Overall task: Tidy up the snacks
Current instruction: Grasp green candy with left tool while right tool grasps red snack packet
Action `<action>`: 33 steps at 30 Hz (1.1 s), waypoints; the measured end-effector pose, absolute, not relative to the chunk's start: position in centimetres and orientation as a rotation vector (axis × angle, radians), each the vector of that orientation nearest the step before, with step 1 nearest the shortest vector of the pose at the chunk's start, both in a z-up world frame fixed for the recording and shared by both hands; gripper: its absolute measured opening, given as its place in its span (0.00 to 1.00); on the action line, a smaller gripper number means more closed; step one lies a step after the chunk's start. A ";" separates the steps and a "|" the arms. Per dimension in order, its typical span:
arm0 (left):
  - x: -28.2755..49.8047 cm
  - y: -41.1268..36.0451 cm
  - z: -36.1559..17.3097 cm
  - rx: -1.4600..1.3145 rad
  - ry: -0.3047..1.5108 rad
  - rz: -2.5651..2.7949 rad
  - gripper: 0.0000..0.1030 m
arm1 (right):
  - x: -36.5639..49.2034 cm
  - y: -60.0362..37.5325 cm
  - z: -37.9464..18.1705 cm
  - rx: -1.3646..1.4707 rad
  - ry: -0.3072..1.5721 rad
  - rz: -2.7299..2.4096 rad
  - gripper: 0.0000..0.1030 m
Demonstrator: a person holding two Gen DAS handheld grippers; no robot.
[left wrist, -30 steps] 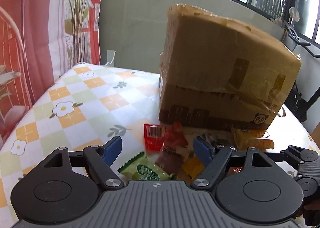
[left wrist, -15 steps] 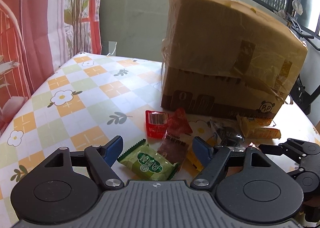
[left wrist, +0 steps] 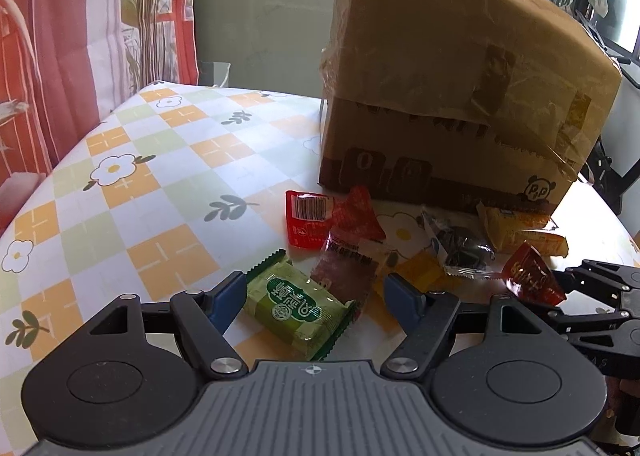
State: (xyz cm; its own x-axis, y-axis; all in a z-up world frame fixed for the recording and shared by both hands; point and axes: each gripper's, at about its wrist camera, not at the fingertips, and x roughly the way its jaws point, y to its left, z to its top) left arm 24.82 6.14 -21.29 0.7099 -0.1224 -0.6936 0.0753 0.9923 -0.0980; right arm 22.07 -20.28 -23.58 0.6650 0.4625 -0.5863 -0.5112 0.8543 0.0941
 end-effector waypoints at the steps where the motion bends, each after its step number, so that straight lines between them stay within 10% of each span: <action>1: 24.9 6.1 -21.3 -0.061 0.774 -0.111 0.74 | 22.1 -20.3 -23.6 -0.078 0.637 0.548 0.49; 24: 27.2 7.4 -22.8 -0.262 0.887 -0.032 0.71 | 22.3 -20.3 -23.7 -0.067 0.656 0.566 0.49; 27: 27.9 7.4 -23.1 -0.213 0.880 0.002 0.55 | 22.2 -20.3 -23.7 -0.065 0.659 0.567 0.49; 33: 27.9 6.8 -23.4 -0.130 0.846 0.013 0.54 | 22.3 -20.3 -23.7 -0.065 0.659 0.567 0.49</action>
State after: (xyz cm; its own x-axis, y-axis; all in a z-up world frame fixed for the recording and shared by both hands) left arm 27.91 6.82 -23.38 0.6636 -0.0400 -0.7470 -0.0631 0.9920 -0.1092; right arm 22.27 -20.30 -23.73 0.6453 0.4782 -0.5958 -0.5183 0.8470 0.1184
